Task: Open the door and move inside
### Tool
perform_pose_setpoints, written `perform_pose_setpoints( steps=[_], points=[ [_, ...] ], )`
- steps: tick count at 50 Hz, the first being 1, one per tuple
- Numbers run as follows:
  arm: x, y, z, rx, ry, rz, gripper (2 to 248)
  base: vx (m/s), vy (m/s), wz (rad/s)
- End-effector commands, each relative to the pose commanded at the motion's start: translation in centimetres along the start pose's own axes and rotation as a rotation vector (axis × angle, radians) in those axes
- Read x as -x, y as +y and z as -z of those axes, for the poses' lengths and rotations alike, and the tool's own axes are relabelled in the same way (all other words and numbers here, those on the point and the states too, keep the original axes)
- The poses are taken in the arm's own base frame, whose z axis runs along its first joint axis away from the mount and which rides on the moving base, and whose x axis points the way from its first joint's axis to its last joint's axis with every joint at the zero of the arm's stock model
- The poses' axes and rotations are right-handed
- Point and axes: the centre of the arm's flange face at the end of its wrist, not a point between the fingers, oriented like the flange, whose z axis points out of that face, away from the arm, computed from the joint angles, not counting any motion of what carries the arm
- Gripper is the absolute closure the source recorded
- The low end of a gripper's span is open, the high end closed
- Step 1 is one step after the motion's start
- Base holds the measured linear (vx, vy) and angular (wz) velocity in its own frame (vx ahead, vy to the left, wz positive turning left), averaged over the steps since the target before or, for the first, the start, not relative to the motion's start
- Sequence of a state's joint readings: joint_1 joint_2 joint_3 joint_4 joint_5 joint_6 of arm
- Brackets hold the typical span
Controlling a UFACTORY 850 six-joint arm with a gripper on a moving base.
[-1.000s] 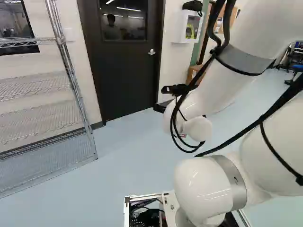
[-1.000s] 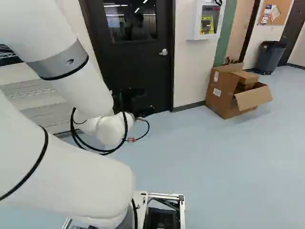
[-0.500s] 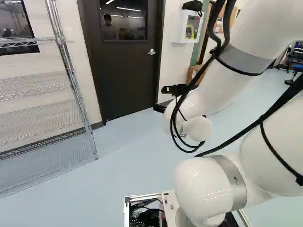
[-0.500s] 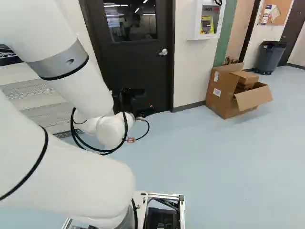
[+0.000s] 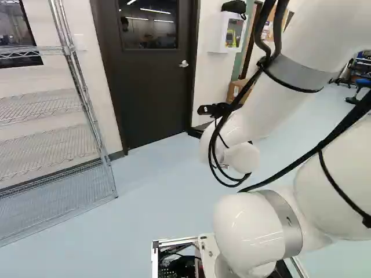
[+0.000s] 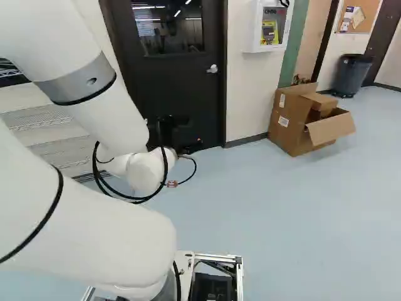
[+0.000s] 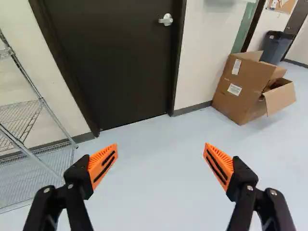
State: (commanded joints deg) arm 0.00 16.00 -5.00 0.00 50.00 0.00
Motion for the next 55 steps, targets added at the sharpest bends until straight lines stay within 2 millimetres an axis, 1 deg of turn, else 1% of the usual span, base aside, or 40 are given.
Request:
perform_pose_setpoints(
  steps=[26,39,55],
  points=[
    [0.00,0.00,0.00,0.000,0.000,0.000,3,0.123,0.000,0.000],
    [0.00,0.00,0.00,0.000,0.000,0.000,3,0.124,-0.027,-0.001],
    [0.00,0.00,0.00,0.000,0.000,0.000,3,0.215,-0.045,-0.010]
  ],
)
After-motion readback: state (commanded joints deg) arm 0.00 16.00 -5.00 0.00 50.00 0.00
